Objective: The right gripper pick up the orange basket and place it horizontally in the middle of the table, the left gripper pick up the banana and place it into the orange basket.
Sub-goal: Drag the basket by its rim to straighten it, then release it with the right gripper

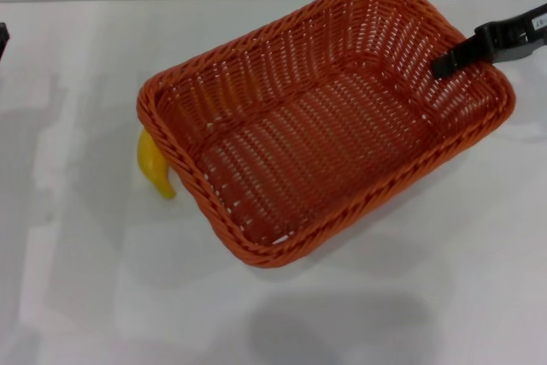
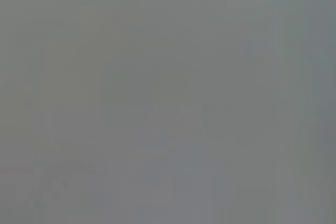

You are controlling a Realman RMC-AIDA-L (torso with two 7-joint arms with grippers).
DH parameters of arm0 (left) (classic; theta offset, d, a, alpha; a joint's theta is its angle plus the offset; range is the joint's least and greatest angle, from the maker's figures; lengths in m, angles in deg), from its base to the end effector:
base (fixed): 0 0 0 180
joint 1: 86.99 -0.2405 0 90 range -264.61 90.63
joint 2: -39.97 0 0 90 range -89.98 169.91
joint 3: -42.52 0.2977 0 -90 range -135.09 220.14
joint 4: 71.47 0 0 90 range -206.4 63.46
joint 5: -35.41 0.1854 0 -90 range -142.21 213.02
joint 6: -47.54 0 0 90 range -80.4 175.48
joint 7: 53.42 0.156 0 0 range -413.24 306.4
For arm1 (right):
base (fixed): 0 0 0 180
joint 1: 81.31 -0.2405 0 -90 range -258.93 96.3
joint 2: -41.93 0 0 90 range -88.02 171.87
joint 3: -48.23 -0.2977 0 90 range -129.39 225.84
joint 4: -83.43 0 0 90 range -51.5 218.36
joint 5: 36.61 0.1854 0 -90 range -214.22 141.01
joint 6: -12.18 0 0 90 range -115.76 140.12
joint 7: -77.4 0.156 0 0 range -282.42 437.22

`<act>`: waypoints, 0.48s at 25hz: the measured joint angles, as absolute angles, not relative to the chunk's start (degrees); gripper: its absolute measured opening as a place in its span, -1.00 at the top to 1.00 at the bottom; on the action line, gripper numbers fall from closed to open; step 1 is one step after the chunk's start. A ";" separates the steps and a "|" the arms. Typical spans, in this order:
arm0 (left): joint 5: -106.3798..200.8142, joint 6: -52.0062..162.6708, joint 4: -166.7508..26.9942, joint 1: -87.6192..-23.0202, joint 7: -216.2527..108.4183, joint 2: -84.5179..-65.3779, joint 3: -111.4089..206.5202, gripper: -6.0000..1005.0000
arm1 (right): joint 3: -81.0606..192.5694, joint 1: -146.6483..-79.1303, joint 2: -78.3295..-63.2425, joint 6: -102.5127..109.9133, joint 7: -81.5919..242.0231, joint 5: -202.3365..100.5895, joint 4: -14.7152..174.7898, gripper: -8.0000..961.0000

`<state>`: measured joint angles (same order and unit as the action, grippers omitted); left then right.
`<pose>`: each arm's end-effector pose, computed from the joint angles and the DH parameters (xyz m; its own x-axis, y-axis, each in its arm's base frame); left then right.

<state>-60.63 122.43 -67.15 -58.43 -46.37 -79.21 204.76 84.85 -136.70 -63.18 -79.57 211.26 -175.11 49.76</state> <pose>-0.3528 0.3548 0.0237 0.8382 -0.1555 0.5226 0.5418 0.1298 -0.8304 0.2027 0.4428 0.0496 0.5252 -0.8288 -0.1928 -0.8498 -0.5226 -0.0683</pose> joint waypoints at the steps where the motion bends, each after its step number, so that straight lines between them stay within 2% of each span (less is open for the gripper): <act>1: -60.65 122.43 -67.17 -58.42 -46.35 -79.21 204.75 -0.74 | 84.74 -136.17 -63.42 -79.16 211.29 -174.36 49.79 0.70; 8: -60.91 122.55 -67.17 -58.42 -46.24 -79.20 204.67 -0.74 | 84.69 -133.67 -66.13 -75.55 211.48 -170.65 49.46 0.70; 12: -60.93 122.74 -67.17 -58.43 -46.21 -79.21 204.68 -0.74 | 84.67 -132.67 -67.16 -72.63 211.50 -169.75 49.35 0.70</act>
